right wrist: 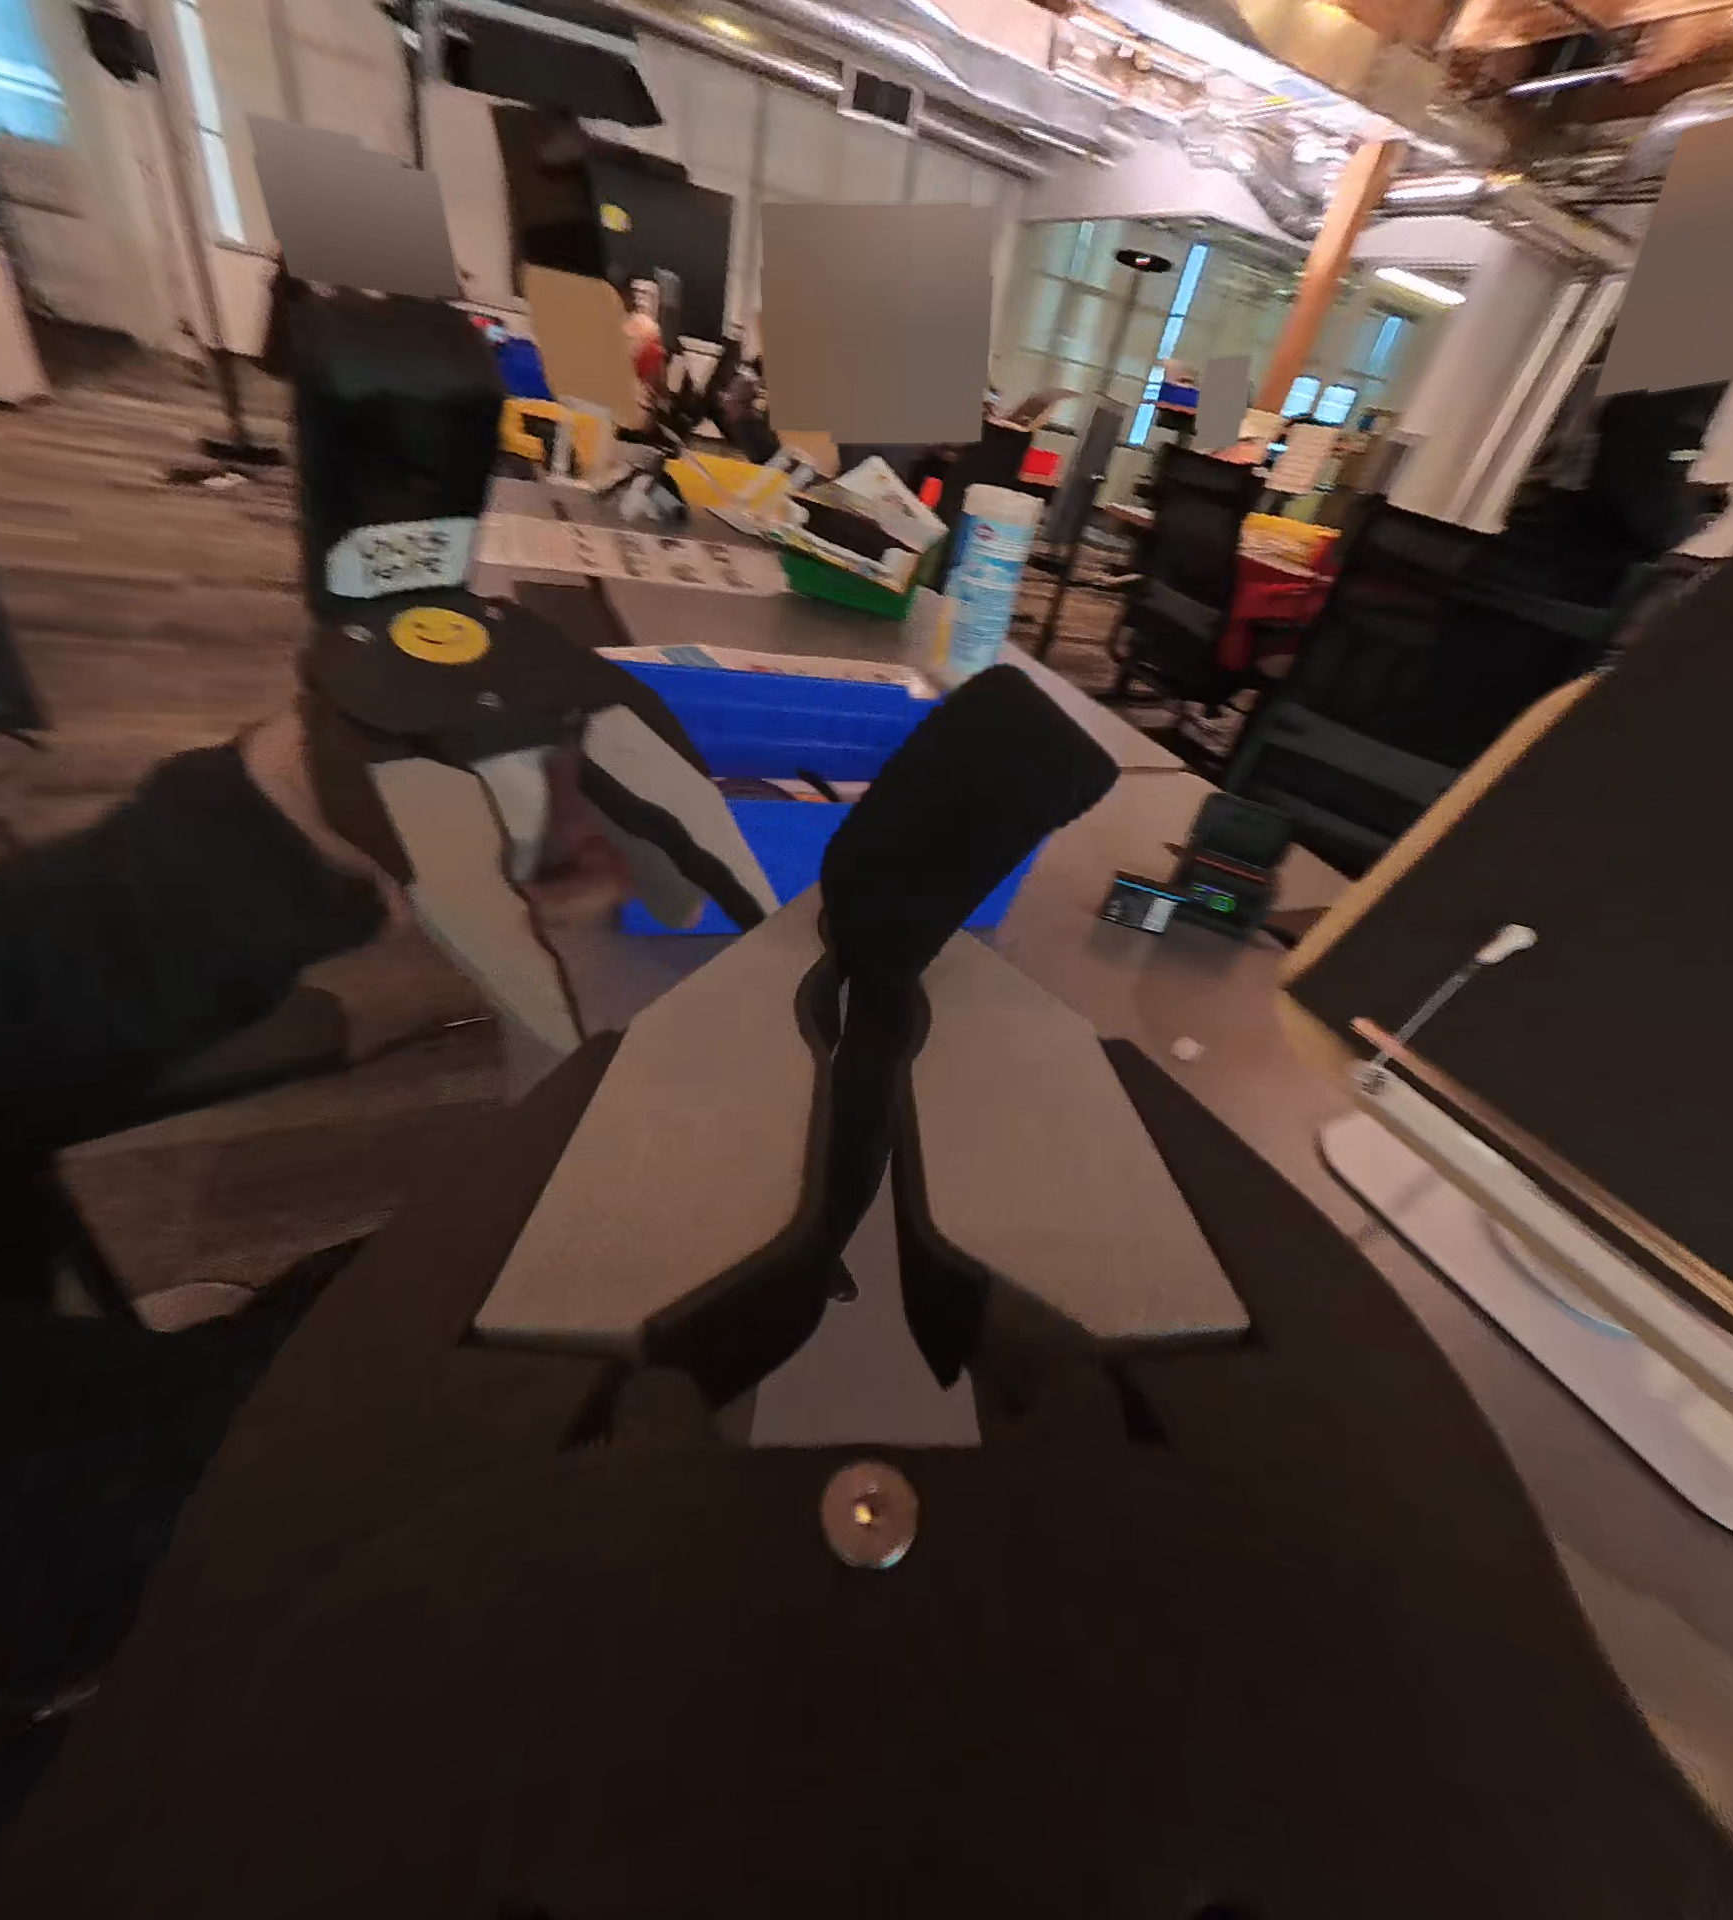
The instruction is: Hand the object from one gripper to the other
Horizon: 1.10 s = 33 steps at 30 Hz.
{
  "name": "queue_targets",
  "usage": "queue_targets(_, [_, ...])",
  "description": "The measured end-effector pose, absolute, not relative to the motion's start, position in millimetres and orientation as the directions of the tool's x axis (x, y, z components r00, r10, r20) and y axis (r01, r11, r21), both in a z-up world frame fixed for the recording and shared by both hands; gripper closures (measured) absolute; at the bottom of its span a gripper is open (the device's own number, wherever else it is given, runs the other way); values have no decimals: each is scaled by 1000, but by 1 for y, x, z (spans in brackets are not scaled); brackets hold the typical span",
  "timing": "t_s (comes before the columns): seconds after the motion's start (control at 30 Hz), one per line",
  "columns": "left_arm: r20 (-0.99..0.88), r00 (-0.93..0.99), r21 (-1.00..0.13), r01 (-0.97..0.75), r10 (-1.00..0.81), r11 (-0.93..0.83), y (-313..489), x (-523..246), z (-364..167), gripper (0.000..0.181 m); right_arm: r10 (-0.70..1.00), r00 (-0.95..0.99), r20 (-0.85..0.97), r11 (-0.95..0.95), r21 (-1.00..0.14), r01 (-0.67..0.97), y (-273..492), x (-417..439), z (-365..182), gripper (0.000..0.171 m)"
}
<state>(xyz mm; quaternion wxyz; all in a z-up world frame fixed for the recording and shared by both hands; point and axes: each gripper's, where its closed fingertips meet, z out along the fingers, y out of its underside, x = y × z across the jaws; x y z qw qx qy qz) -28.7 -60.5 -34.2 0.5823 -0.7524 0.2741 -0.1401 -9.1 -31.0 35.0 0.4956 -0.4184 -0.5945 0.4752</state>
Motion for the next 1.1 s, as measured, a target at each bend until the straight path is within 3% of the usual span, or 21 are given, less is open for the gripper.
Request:
queue_targets(0.1, [-202, 841, -945, -301, -502, -124, -54, -32, -28, 122, 984, -100, 149, 153, -988, 31, -26, -11, 38, 171])
queue_targets(0.27, [-444, 786, -849, -523, -431, -78, -46, -17, -41, 125, 982, -189, -5, 2, -999, 35, -39, -15, 36, 171])
queue_targets(0.37, [-494, 755, -804, -586, -432, -104, -43, -10, -55, 130, 977, -208, -43, -37, -999, 33, -40, -16, 36, 171])
queue_targets(0.47, [-439, 762, -832, -545, -476, -105, -42, -2, -59, 153, 969, -235, -70, -66, -997, 25, -43, -14, 39, 171])
queue_targets(0.5, [-415, 767, -845, -524, -490, -104, -42, -1, -59, 169, 963, -257, -83, -78, -997, 29, -46, -13, 39, 171])
queue_targets(0.57, [-362, 769, -864, -489, -527, -120, -44, -1, -58, 180, 950, -293, -112, -104, -994, 45, -51, -13, 39, 168])
queue_targets(0.7, [-196, 781, -938, -325, -594, -118, -53, -3, -39, 180, 938, -326, -118, -103, -993, 65, -55, -12, 37, 144])
queue_targets(0.8, [-119, 791, -967, -228, -600, -109, -58, -15, -24, 180, 966, -248, -78, -51, -992, 112, -39, -11, 29, 122])
queue_targets(0.97, [59, 737, -989, -49, -673, -141, -68, -19, -10, 180, 980, -153, 125, 151, -974, 169, -21, -2, 21, 109])
queue_targets(1.1, [228, 616, -968, 59, -754, -245, -76, -8, -14, 180, 922, -286, 260, 336, -905, 262, -47, 10, 0, 105])
